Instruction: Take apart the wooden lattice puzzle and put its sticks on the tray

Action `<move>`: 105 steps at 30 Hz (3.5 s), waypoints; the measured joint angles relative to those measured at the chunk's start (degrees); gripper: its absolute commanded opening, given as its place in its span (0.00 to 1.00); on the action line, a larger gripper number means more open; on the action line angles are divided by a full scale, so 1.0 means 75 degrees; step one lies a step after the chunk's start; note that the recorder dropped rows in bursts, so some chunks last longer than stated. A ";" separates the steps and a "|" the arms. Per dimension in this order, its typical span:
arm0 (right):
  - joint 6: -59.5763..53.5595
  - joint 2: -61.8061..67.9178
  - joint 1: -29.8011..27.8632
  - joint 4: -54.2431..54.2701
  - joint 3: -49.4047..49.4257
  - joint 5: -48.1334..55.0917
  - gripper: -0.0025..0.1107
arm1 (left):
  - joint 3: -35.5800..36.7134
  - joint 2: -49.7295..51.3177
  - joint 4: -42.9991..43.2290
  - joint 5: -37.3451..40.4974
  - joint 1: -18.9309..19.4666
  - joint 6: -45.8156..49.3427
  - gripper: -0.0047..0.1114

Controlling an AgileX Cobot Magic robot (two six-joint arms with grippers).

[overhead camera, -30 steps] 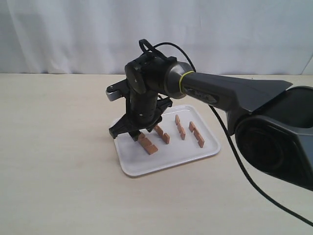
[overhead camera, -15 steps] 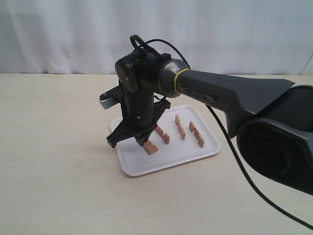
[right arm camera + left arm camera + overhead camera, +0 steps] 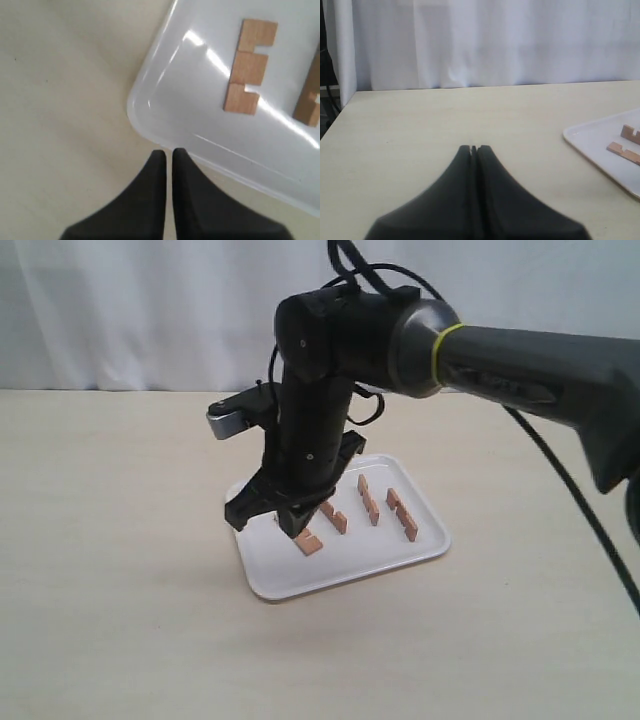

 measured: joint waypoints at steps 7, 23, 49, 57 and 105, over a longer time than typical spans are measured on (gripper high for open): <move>0.0018 -0.1391 -0.1039 0.0093 0.1876 0.0013 0.06 | 0.0000 0.0000 0.0000 0.0000 0.0000 0.0000 0.04; 0.0648 -0.4938 -0.3197 0.0093 0.5705 -0.2352 0.06 | 0.0000 0.0000 0.0000 0.0000 0.0000 0.0000 0.04; 0.0879 -1.2118 -0.3279 -0.0390 1.1412 -0.9267 0.06 | 0.0000 0.0000 0.0000 0.0000 0.0000 0.0000 0.04; 0.0879 -1.2455 -0.3279 -0.0390 1.1789 -0.9267 0.06 | 0.0000 0.0000 0.0000 0.0000 0.0000 0.0000 0.04; 0.0879 -1.6415 -0.4976 -0.0390 1.4063 -0.7196 0.06 | 0.0000 0.0000 0.0000 0.0000 0.0000 0.0000 0.04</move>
